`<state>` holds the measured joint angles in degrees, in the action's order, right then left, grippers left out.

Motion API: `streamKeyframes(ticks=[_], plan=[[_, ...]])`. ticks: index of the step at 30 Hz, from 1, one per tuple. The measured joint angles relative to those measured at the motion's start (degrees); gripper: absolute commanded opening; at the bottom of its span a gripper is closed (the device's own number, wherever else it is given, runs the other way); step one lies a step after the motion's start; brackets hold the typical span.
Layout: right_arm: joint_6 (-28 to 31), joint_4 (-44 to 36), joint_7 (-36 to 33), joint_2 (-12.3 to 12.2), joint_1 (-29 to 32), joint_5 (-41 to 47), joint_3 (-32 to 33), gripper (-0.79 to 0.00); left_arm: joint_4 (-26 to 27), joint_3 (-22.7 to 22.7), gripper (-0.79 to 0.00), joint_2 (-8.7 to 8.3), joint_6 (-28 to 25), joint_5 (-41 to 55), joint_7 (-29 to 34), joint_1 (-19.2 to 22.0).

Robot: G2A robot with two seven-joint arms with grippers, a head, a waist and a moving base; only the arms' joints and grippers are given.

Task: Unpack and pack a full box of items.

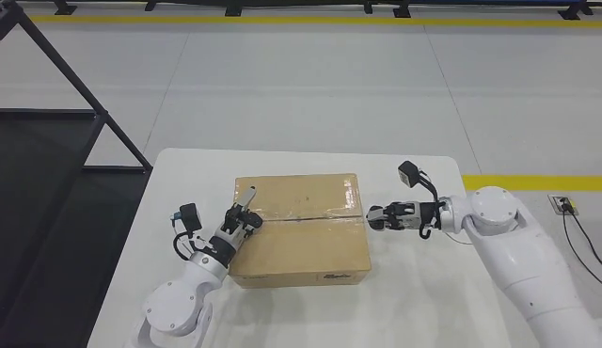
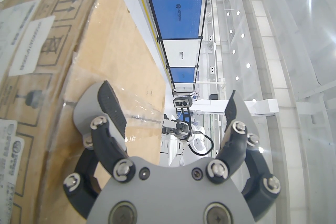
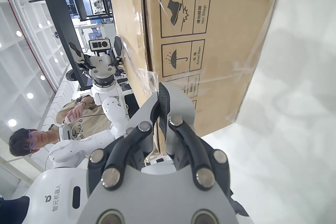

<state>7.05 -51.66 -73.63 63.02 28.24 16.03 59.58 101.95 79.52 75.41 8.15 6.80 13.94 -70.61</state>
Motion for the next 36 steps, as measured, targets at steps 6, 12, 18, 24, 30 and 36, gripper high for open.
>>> streamKeyframes(ticks=[6, 12, 18, 24, 30, 36], plan=[[1.3, -0.6, 1.6, -0.6, 0.4, 0.7, 2.0, 0.0, 0.5, 0.1, 0.0, -0.04, -0.2, 0.1, 0.0, -0.3], [1.7, -6.7, 5.0, -2.2, 2.7, 1.2, 7.0, 0.0, 1.2, 0.1, 0.0, -0.04, -0.5, 0.4, -0.2, -0.6], [2.6, -11.8, 8.8, -2.7, 4.5, 1.9, 9.4, 0.0, 1.7, 0.1, 0.0, -0.03, -1.3, 0.7, -0.7, -0.9], [3.2, -12.9, 9.2, -2.6, 5.0, 2.5, 9.3, -0.785, 3.6, 1.2, 0.0, 0.01, -2.5, 2.8, -1.7, -2.2], [0.6, -19.9, 9.1, -1.6, 3.9, 5.3, 5.7, -0.785, 4.6, 2.1, 0.0, 0.04, -3.4, 4.4, -2.7, -2.5], [-3.0, -20.2, 9.5, -0.6, 1.7, 5.0, 2.0, -0.785, 5.2, 5.8, 0.0, 0.26, -5.2, 9.3, -7.9, -3.1]])
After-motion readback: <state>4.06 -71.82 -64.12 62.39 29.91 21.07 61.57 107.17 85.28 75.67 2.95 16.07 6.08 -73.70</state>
